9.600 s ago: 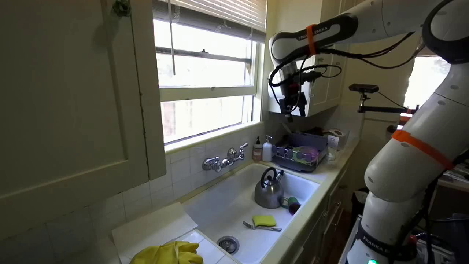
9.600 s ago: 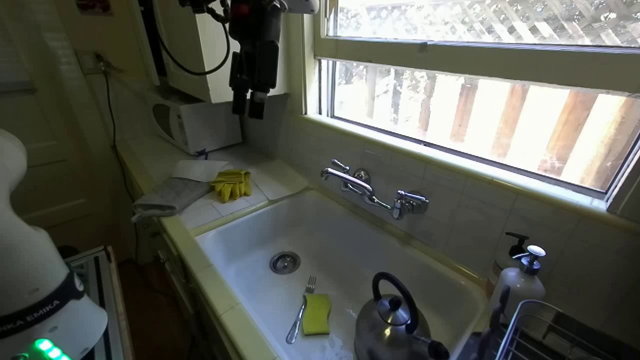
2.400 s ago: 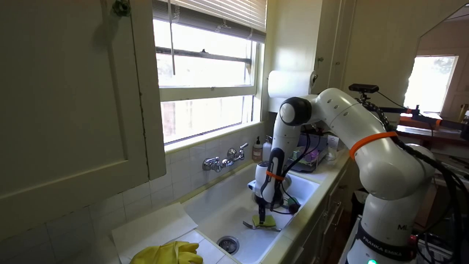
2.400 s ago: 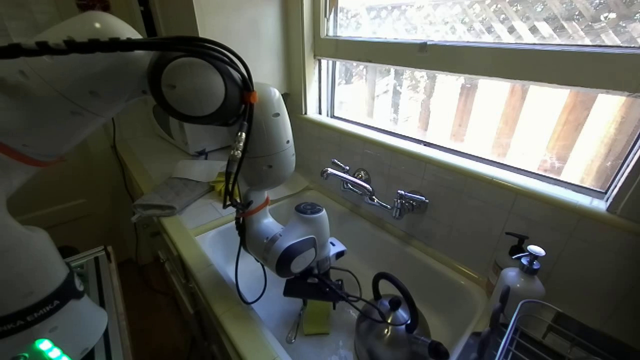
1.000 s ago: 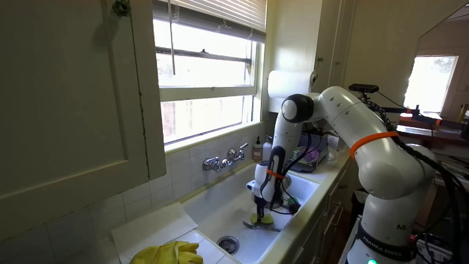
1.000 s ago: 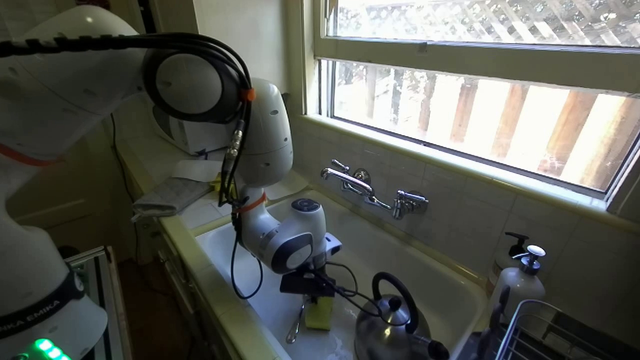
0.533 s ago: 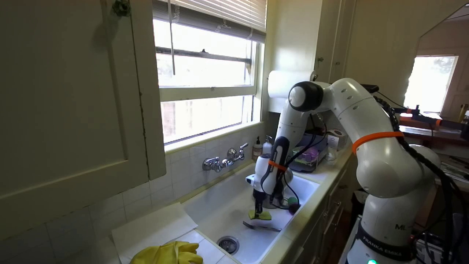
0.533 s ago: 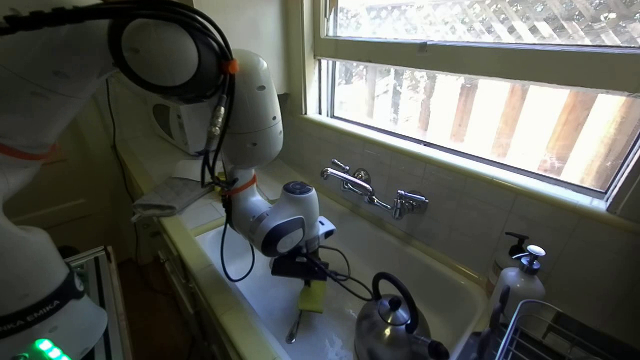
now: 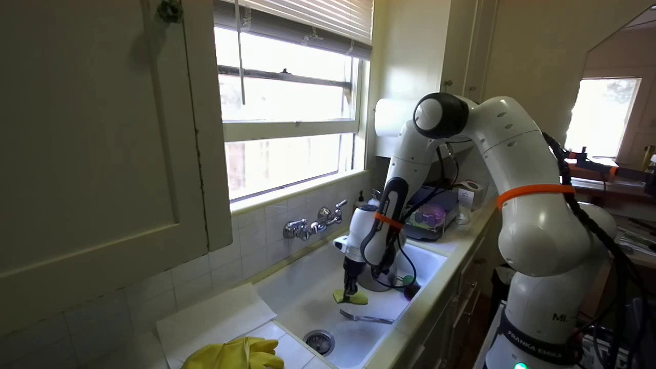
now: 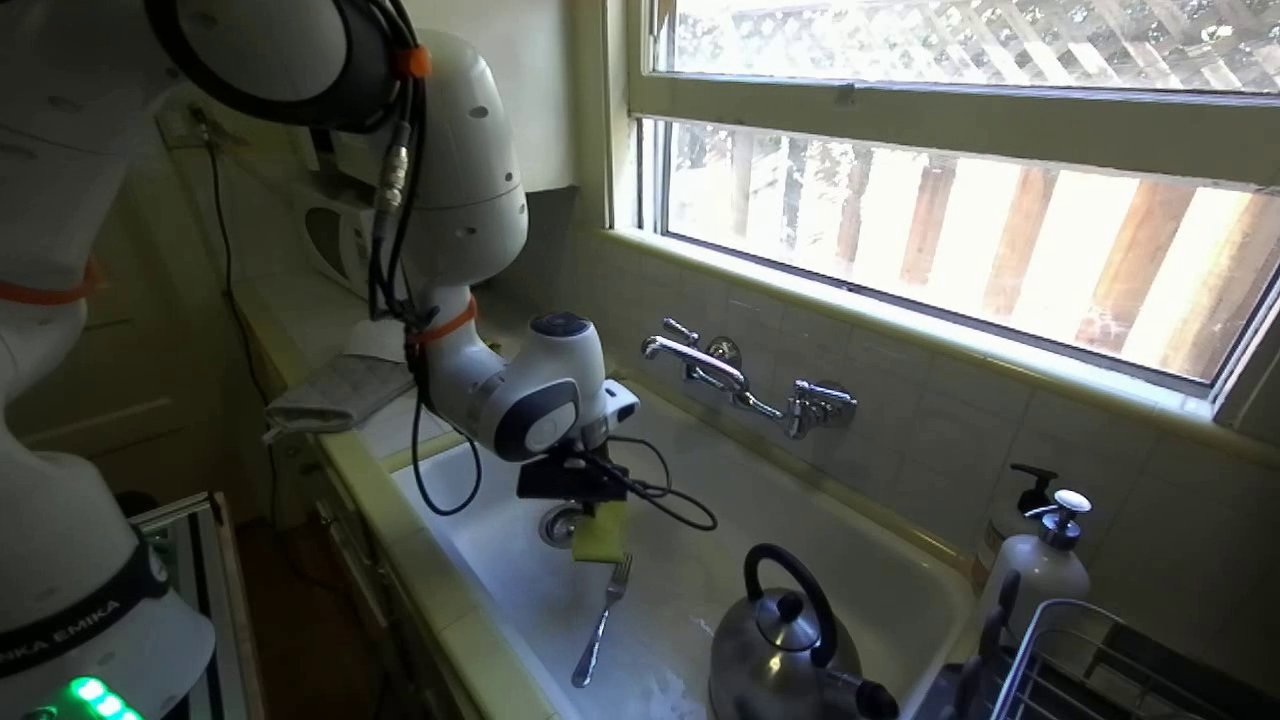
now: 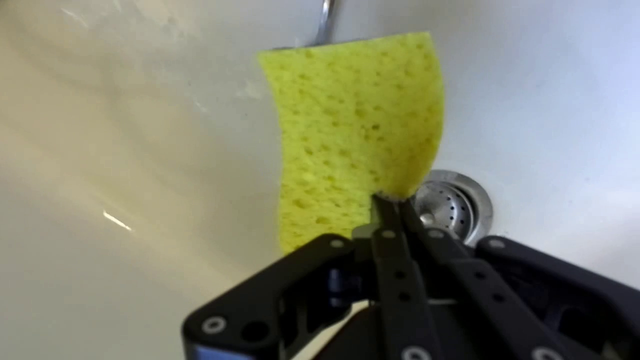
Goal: Use the sponge to clean the sides of the sink
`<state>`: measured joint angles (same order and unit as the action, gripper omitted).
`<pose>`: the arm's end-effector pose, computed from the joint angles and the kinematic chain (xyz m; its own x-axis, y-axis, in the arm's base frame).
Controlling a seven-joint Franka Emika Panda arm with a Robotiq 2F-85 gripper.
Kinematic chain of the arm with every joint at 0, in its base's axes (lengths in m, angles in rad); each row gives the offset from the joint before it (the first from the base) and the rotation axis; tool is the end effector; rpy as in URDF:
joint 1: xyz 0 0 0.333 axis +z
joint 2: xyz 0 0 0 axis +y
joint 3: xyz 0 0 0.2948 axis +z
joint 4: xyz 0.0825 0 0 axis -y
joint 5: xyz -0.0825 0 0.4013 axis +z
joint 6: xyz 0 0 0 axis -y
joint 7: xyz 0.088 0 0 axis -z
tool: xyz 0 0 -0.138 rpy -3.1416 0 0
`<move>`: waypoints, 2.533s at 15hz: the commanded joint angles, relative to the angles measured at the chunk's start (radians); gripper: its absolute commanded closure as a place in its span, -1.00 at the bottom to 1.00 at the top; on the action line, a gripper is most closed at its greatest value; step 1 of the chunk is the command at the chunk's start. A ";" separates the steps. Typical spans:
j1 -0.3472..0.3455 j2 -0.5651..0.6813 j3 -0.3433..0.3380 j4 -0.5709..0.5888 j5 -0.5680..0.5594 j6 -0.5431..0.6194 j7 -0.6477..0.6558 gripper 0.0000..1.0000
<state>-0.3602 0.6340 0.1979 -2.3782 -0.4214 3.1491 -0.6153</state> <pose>0.4811 -0.0226 0.0195 0.6614 0.7291 0.1762 0.7315 -0.6789 0.0632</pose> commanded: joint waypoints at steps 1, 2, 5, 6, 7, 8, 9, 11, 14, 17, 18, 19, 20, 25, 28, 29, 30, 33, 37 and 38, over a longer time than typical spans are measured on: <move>0.041 -0.085 0.028 -0.087 0.006 0.029 0.016 0.98; 0.069 -0.097 0.029 -0.095 0.008 0.037 0.027 0.98; 0.149 -0.149 0.034 -0.125 0.011 0.044 0.062 0.98; 0.169 -0.159 0.041 -0.127 0.007 0.048 0.067 0.98; 0.200 -0.167 0.041 -0.131 0.004 0.057 0.078 0.98; 0.223 -0.174 0.045 -0.134 -0.002 0.068 0.081 0.98; 0.252 -0.176 0.044 -0.135 -0.003 0.081 0.091 0.98; 0.305 -0.178 0.040 -0.139 -0.008 0.109 0.107 0.98; 0.386 -0.162 0.019 -0.151 0.009 0.173 0.109 0.98; 0.466 -0.155 -0.013 -0.175 0.023 0.217 0.110 0.98; 0.475 -0.148 -0.011 -0.186 0.020 0.230 0.106 0.98; 0.486 -0.146 -0.013 -0.195 0.018 0.236 0.104 0.98; 0.494 -0.147 -0.011 -0.208 0.016 0.238 0.103 0.98; 0.475 -0.168 0.012 -0.270 -0.052 0.239 0.111 0.98; 0.450 -0.179 0.043 -0.298 -0.107 0.233 0.097 0.98; 0.448 -0.188 0.047 -0.309 -0.123 0.227 0.091 0.98; 0.426 -0.191 0.070 -0.318 -0.136 0.221 0.074 0.98; 0.391 -0.203 0.112 -0.341 -0.184 0.191 0.056 0.98; 0.363 -0.205 0.150 -0.347 -0.196 0.147 0.058 0.98; 0.355 -0.206 0.158 -0.346 -0.196 0.136 0.058 0.98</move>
<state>0.0223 0.4248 0.3145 -2.7056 -0.5930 3.3513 -0.5598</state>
